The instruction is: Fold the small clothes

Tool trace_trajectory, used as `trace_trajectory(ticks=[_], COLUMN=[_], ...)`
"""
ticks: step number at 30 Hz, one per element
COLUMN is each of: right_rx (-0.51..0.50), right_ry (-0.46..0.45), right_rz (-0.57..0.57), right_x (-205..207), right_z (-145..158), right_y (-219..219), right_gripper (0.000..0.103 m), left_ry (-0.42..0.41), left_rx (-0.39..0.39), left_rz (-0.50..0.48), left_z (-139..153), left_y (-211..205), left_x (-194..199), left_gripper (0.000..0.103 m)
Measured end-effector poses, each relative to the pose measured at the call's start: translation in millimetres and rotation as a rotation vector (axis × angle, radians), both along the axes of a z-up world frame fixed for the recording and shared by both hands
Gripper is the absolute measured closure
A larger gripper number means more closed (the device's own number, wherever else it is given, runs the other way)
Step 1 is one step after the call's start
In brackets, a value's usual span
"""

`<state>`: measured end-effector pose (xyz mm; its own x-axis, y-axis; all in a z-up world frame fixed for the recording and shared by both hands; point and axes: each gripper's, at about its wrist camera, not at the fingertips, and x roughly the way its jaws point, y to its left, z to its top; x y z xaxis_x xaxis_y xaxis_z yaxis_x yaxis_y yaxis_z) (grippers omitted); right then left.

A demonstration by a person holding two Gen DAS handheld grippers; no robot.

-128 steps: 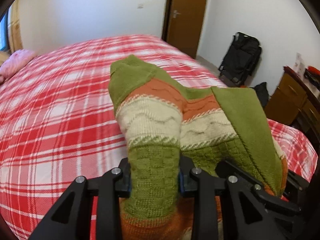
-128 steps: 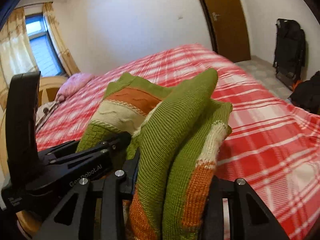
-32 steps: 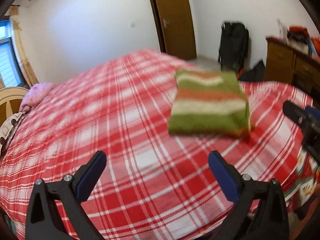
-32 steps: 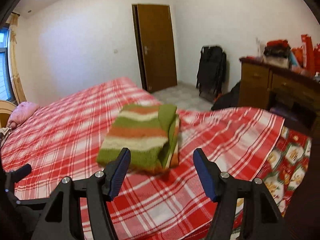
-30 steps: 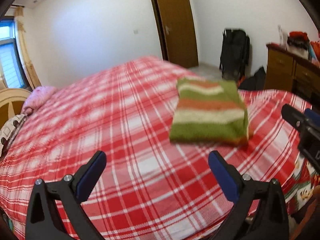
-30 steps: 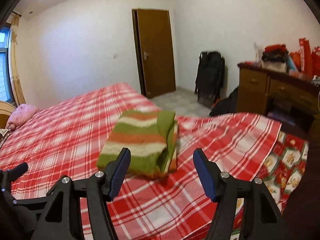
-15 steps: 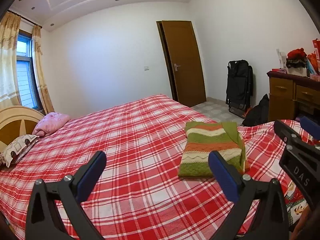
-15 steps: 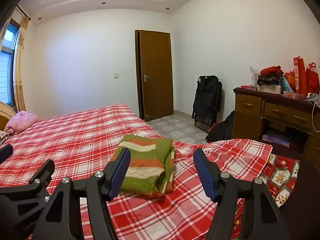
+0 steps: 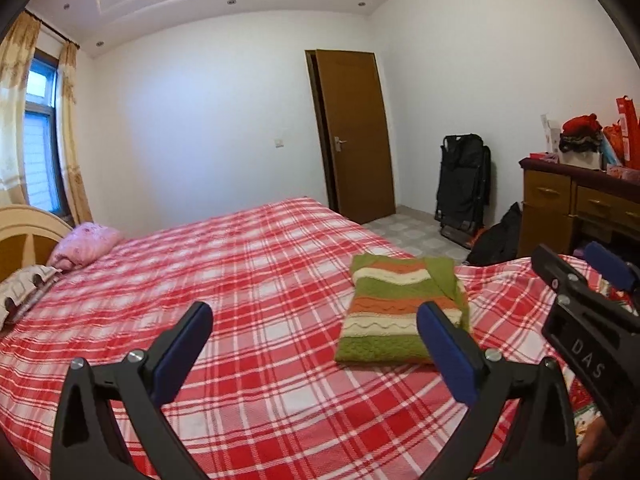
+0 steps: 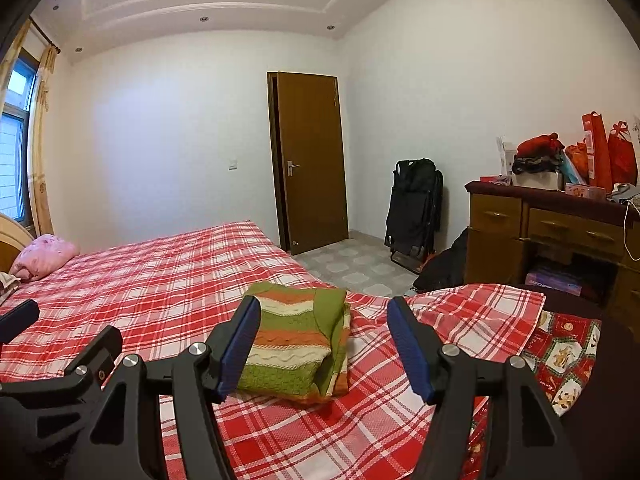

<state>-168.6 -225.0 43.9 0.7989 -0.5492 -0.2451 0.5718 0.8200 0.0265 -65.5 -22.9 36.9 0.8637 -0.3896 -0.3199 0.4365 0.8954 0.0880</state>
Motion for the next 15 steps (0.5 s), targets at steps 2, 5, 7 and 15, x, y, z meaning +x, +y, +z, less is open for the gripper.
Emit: trace_trajectory(ticks=[2,5,7,15], right_rx=[0.012,0.026,0.024,0.025], right_ry=[0.004,0.013,0.016,0.014], right_rz=[0.003,0.007,0.008,0.01], right_x=[0.6,2.0,2.3,2.2], right_z=[-1.3,-3.4,-4.0,-4.8], right_y=[-1.8,-4.5,-4.1,-4.4], right_gripper=[0.036,0.036,0.036,0.036], left_ry=[-0.002,-0.016,-0.013,-0.002], left_rx=[0.0,0.009,0.007,0.019], left_rz=[-0.006,-0.003,-0.005,-0.001], left_z=[0.5,1.3,1.3,-0.8], left_y=[-0.1,-1.1,-1.2,-4.6], left_x=[-1.3,-3.9,-4.2,-1.9], left_gripper=[0.0,0.0,0.0,0.0])
